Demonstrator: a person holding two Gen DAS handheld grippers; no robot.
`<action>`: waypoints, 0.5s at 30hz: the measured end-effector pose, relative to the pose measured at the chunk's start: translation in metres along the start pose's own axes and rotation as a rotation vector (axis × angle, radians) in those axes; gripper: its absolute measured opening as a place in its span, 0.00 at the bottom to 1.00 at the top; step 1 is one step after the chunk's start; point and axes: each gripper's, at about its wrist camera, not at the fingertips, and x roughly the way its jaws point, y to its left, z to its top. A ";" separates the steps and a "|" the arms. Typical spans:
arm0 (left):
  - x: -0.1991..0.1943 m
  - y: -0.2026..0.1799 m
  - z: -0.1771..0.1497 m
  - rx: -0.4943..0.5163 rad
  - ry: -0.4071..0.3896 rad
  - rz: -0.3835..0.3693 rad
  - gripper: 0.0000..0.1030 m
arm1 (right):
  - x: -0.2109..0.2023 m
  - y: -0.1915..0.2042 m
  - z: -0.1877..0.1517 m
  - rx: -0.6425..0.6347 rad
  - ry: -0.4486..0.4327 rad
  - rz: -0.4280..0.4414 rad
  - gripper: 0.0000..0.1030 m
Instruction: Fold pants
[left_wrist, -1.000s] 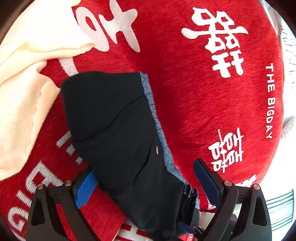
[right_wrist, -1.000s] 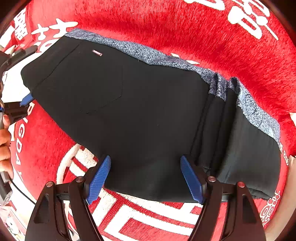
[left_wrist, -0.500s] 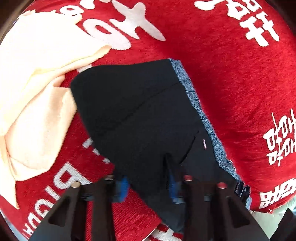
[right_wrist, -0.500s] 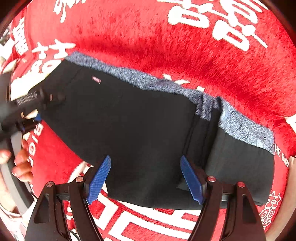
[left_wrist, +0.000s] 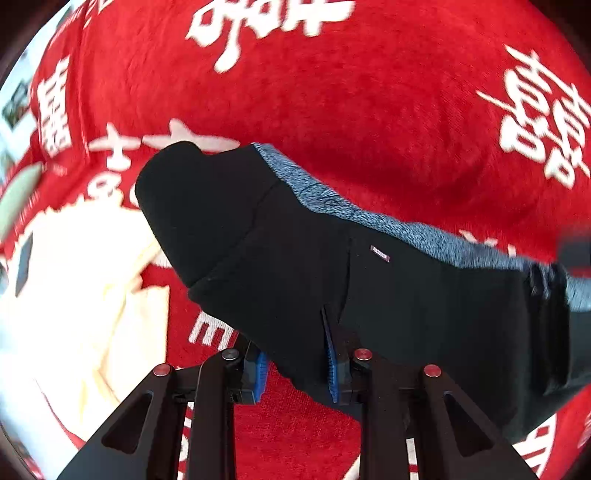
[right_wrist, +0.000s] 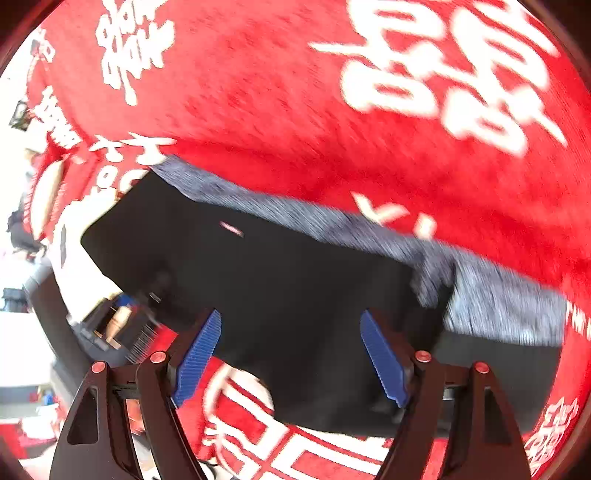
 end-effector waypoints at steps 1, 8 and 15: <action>-0.002 -0.003 -0.001 0.022 -0.008 0.009 0.26 | 0.001 0.007 0.008 -0.015 0.014 0.017 0.84; -0.011 -0.021 0.000 0.125 -0.055 0.049 0.26 | 0.027 0.096 0.086 -0.190 0.196 0.171 1.00; -0.023 -0.037 -0.003 0.188 -0.093 0.054 0.26 | 0.081 0.164 0.110 -0.361 0.362 0.055 1.00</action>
